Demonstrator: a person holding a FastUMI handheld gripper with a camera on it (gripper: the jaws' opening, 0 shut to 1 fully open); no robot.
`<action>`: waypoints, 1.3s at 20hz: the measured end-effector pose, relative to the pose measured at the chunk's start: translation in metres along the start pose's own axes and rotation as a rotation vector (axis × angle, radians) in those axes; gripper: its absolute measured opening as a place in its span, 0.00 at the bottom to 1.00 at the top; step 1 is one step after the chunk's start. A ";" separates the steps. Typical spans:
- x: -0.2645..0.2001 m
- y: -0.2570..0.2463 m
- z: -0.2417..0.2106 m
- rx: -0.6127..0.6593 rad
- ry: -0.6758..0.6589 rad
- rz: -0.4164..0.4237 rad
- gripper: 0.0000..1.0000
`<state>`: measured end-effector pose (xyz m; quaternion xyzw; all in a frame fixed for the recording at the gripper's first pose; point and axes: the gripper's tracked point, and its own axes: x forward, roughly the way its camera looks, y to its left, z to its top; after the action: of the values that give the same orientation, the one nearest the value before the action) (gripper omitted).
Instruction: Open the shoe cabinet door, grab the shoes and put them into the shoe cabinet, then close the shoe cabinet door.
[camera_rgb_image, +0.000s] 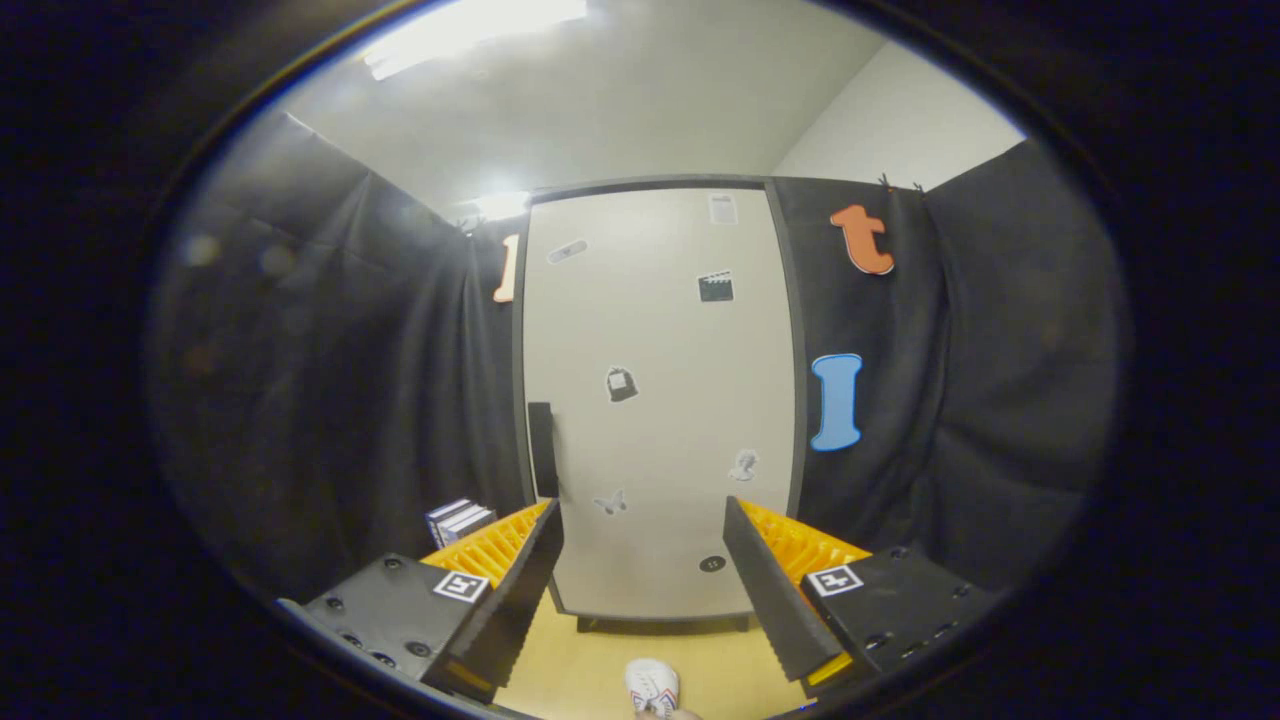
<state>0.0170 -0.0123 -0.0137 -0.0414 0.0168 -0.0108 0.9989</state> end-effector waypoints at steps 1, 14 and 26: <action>0.002 0.002 -0.004 -0.004 0.004 0.007 0.99; 0.072 0.071 -0.011 0.019 -0.013 0.008 0.99; 0.181 0.133 -0.014 0.021 -0.030 -0.039 0.99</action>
<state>0.1996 0.1152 -0.0443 -0.0315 0.0010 -0.0299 0.9991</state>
